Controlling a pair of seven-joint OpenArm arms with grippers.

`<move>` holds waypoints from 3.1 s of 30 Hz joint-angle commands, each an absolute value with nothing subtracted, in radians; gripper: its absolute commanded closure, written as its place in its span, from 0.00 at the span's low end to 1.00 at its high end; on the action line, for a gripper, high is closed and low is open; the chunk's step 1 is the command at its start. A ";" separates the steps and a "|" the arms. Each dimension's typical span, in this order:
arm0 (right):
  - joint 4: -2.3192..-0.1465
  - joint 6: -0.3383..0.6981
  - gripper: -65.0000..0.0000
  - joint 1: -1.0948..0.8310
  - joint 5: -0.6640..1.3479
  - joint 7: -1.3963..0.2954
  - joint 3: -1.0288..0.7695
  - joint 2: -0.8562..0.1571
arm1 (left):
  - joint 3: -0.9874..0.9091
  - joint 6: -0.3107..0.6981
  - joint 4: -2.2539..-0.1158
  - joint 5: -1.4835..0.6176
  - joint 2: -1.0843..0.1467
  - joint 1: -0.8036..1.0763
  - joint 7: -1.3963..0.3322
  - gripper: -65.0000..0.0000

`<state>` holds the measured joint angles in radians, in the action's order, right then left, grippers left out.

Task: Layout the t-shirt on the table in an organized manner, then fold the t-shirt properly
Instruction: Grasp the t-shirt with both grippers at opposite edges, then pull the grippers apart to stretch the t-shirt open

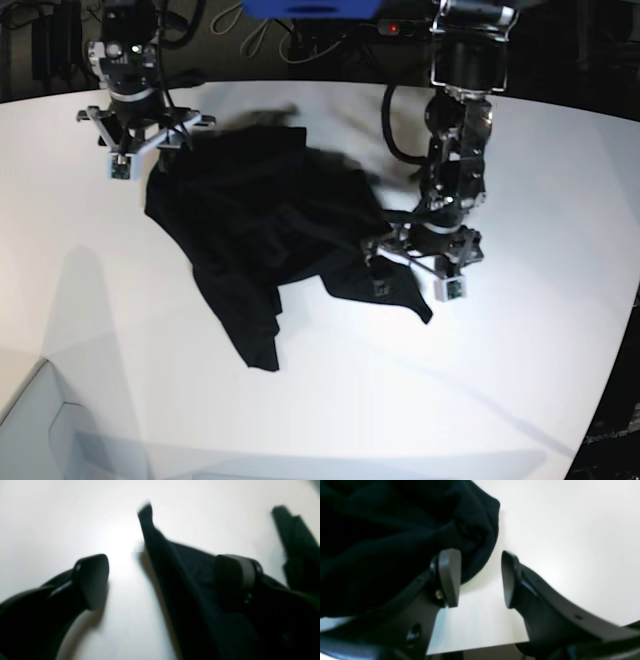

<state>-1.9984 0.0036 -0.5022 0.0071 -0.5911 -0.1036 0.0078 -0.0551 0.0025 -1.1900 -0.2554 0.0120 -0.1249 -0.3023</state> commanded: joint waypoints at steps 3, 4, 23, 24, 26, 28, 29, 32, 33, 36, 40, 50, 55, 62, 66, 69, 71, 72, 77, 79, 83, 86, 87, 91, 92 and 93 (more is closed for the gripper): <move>-2.012 0.007 0.58 -0.493 0.005 -0.573 -0.105 0.004 | -0.053 0.019 -1.138 -0.259 0.015 -0.177 -0.272 0.04; -2.011 0.007 0.58 -0.490 0.005 -0.573 -0.105 0.004 | -0.054 0.048 -1.119 -0.259 0.013 -0.186 -0.272 0.17; -1.937 0.007 0.57 -0.105 0.001 -0.584 0.147 -0.051 | -0.337 0.068 -1.547 -0.259 0.007 0.045 -0.282 1.00; -1.922 0.007 0.57 -0.088 0.001 -0.601 0.177 -0.051 | -0.348 0.068 -1.550 -0.259 0.007 0.064 -0.282 1.00; -1.867 0.007 0.57 -0.047 0.001 -0.642 0.259 -0.050 | -0.363 0.068 -1.549 -0.259 0.005 0.082 -0.282 1.00; -1.787 0.007 0.57 -0.002 0.001 -0.664 0.346 -0.050 | -0.387 0.068 -1.547 -0.259 0.005 0.091 -0.282 1.00; -1.745 0.007 0.57 0.016 0.001 -0.664 0.378 -0.050 | -0.398 0.068 -1.547 -0.259 0.005 0.105 -0.282 1.00; -1.638 0.007 0.57 0.065 0.001 -0.651 0.450 -0.050 | -0.412 0.068 -1.558 -0.257 0.005 0.128 -0.282 1.00; -1.609 0.005 0.57 0.084 0.001 -0.648 0.463 -0.050 | -0.412 0.068 -1.560 -0.257 0.005 0.133 -0.282 1.00; -1.547 0.002 0.57 0.114 0.001 -0.618 0.472 -0.050 | -0.412 0.068 -1.566 -0.257 -0.010 0.142 -0.282 1.00; -1.535 0.002 0.57 0.119 -0.001 -0.555 0.470 -0.056 | -0.412 0.068 -1.569 -0.257 -0.008 0.173 -0.282 1.00; -1.531 0.001 0.57 0.128 -0.001 -0.532 0.461 -0.099 | -0.412 0.067 -1.567 -0.257 -0.004 0.191 -0.280 1.00; -1.420 0.001 0.58 0.171 -0.001 -0.532 0.463 -0.097 | -0.412 0.067 -1.566 -0.257 -0.001 0.189 -0.280 1.00; -1.377 0.001 1.00 0.228 0.004 -0.535 0.351 -0.091 | -0.446 0.067 -1.567 -0.257 -0.004 0.197 -0.280 1.00; -1.454 0.001 0.96 0.249 0.005 -0.533 0.053 -0.008 | -0.605 0.067 -1.606 -0.295 0.036 0.205 -0.280 1.00; -1.524 0.002 0.97 0.249 0.007 -0.532 -0.177 0.087 | -0.704 0.067 -1.652 -0.403 0.054 0.225 -0.302 1.00; -1.561 0.002 0.96 0.248 0.007 -0.532 -0.321 0.153 | -0.730 0.067 -1.679 -0.490 0.056 0.229 -0.375 1.00; -1.566 0.002 0.96 0.249 0.007 -0.533 -0.377 0.157 | -0.742 0.067 -1.692 -0.530 0.056 0.231 -0.412 1.00; -1.458 0.005 0.96 0.246 0.007 -0.542 -0.441 0.157 | -0.756 0.067 -1.696 -0.667 0.058 0.239 -0.564 1.00; -1.405 0.005 0.96 0.236 0.007 -0.544 -0.441 0.157 | -0.754 0.067 -1.696 -0.665 0.059 0.234 -0.593 1.00; -1.385 0.005 0.85 0.202 0.007 -0.544 -0.433 0.157 | -0.754 0.074 -1.707 -0.674 0.058 0.242 -0.642 0.99; -1.415 0.005 0.70 0.180 0.007 -0.544 -0.433 0.157 | -0.760 0.076 -1.713 -0.687 0.051 0.242 -0.713 0.95; -1.432 0.005 0.66 0.171 0.007 -0.544 -0.433 0.157 | -0.760 0.076 -1.716 -0.699 0.051 0.243 -0.733 0.92; -1.524 0.005 0.51 0.139 0.007 -0.544 -0.433 0.157 | -0.774 0.076 -1.716 -0.751 0.051 0.245 -0.760 0.70; -1.549 0.005 0.48 0.128 0.007 -0.544 -0.432 0.157 | -0.783 0.076 -1.713 -0.760 0.051 0.245 -0.760 0.65; -1.575 0.005 0.45 0.119 0.007 -0.544 -0.432 0.157 | -0.791 0.076 -1.713 -0.768 0.054 0.245 -0.760 0.59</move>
<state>-1.5570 0.0040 0.1020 0.0040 -0.5674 -0.4355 0.1596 -0.7891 0.0715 -1.6943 -0.7494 0.0612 0.2462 -0.7700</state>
